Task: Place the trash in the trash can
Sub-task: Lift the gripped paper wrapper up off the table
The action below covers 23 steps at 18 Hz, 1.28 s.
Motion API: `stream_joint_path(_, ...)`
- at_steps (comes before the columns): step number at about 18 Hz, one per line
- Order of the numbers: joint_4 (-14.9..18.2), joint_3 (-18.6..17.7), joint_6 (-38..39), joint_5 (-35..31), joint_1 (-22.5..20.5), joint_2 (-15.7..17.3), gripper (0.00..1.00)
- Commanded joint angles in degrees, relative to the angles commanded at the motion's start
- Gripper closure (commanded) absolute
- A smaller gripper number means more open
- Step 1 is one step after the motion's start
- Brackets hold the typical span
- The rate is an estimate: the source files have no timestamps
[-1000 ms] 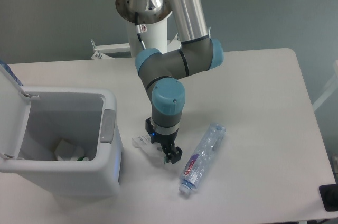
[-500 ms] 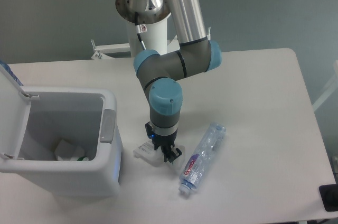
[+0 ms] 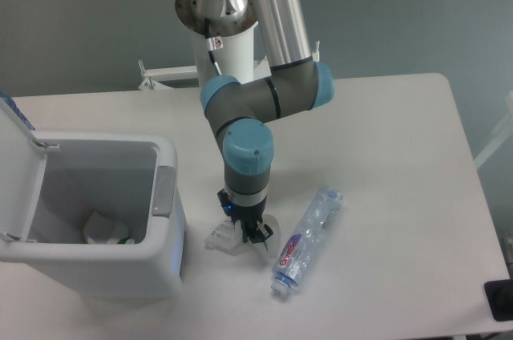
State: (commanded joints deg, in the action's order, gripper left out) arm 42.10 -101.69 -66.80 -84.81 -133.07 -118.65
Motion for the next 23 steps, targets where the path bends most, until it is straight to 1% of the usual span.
stream_joint_path(3, 0.09, 0.0, 1.13, 0.0, 0.09, 0.26, 0.83)
stream_joint_path(5, 0.0, 0.26, 3.24, 0.09, 0.09, 0.79, 0.83)
stream_joint_path(10, -0.26, 1.14, 3.95, 0.44, -0.09, 3.24, 0.84)
stream_joint_path(14, -0.26, 4.91, 8.43, 1.49, -0.96, 6.06, 0.84)
stream_joint_path(17, -0.26, 8.07, 10.8, 4.65, -2.1, 7.03, 0.84)
stream_joint_path(19, -0.26, 9.57, 12.73, 7.19, -2.81, 7.47, 0.84)
stream_joint_path(21, -0.26, 10.89, 14.49, 9.04, -3.86, 7.91, 0.87)
stream_joint_path(23, -0.26, 12.73, 15.73, 10.28, -4.39, 7.91, 0.87)
